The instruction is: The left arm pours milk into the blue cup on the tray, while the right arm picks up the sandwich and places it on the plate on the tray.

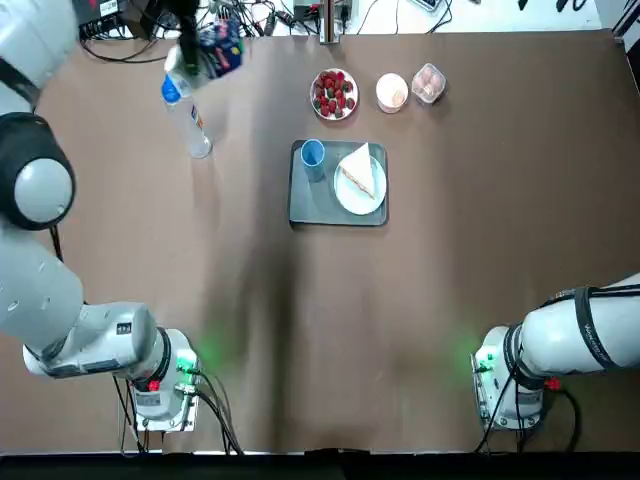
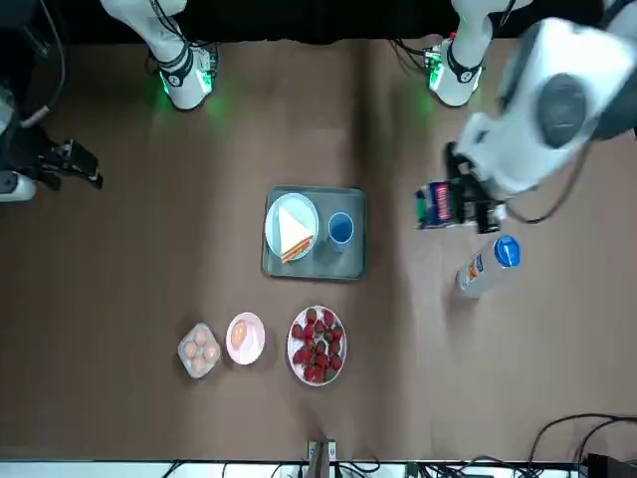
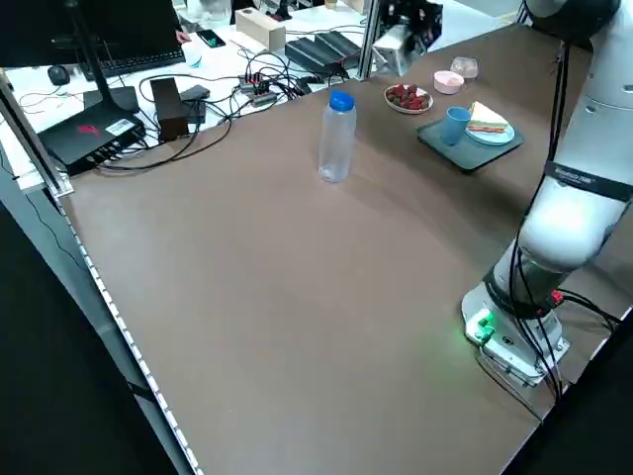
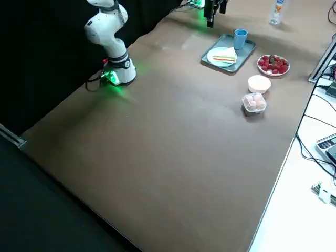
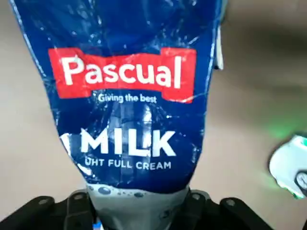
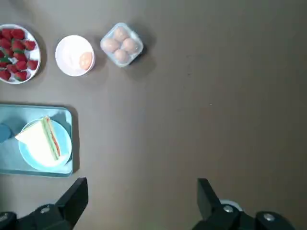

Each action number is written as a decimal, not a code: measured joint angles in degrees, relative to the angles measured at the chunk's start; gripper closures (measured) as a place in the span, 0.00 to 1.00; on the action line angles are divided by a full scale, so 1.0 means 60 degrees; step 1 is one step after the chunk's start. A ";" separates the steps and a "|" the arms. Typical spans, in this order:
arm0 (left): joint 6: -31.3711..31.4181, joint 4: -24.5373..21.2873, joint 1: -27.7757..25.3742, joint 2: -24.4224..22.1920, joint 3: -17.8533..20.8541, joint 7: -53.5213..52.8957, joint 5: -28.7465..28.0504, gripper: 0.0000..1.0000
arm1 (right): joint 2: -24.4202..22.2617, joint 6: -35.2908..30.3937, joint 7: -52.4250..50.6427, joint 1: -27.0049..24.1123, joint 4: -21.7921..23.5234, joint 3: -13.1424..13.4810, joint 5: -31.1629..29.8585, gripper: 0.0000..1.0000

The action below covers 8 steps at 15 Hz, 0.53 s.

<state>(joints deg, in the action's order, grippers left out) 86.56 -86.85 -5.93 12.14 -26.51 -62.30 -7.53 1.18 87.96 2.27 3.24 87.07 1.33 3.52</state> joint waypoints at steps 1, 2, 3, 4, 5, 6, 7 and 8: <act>-0.0163 0.0001 -0.0495 -0.0193 0.0003 -0.0505 0.0301 0.44 | -0.0061 0.0000 -0.0035 -0.0134 0.0016 0.0001 -0.0004 0.00; -0.0299 -0.0001 -0.0988 -0.0357 0.0002 -0.1032 0.0647 0.43 | -0.0122 0.0000 -0.0080 -0.0233 0.0043 0.0003 -0.0027 0.00; -0.0430 -0.0002 -0.1488 -0.0486 0.0002 -0.1579 0.1026 0.43 | -0.0171 0.0000 -0.0105 -0.0270 0.0075 0.0001 -0.0108 0.00; -0.0545 -0.0004 -0.2011 -0.0580 0.0001 -0.2170 0.1406 0.43 | -0.0201 0.0000 -0.0108 -0.0272 0.0105 -0.0013 -0.0180 0.00; -0.0617 0.0001 -0.2543 -0.0640 0.0004 -0.2808 0.1773 0.43 | -0.0211 -0.0001 -0.0108 -0.0270 0.0129 -0.0049 -0.0225 0.00; -0.0669 0.0003 -0.3097 -0.0674 0.0014 -0.3491 0.2165 0.43 | -0.0210 0.0000 -0.0108 -0.0267 0.0158 -0.0097 -0.0244 0.00; -0.0703 0.0004 -0.3659 -0.0678 0.0029 -0.4190 0.2551 0.43 | -0.0210 0.0000 -0.0108 -0.0265 0.0192 -0.0137 -0.0256 0.00; -0.0727 -0.0007 -0.4238 -0.0667 0.0043 -0.4938 0.2937 0.42 | -0.0210 0.0000 -0.0108 -0.0264 0.0217 -0.0163 -0.0263 0.00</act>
<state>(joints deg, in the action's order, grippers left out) 82.20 -86.89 -31.36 8.13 -26.25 -91.93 10.09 -0.08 87.96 1.62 1.66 88.36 0.35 1.94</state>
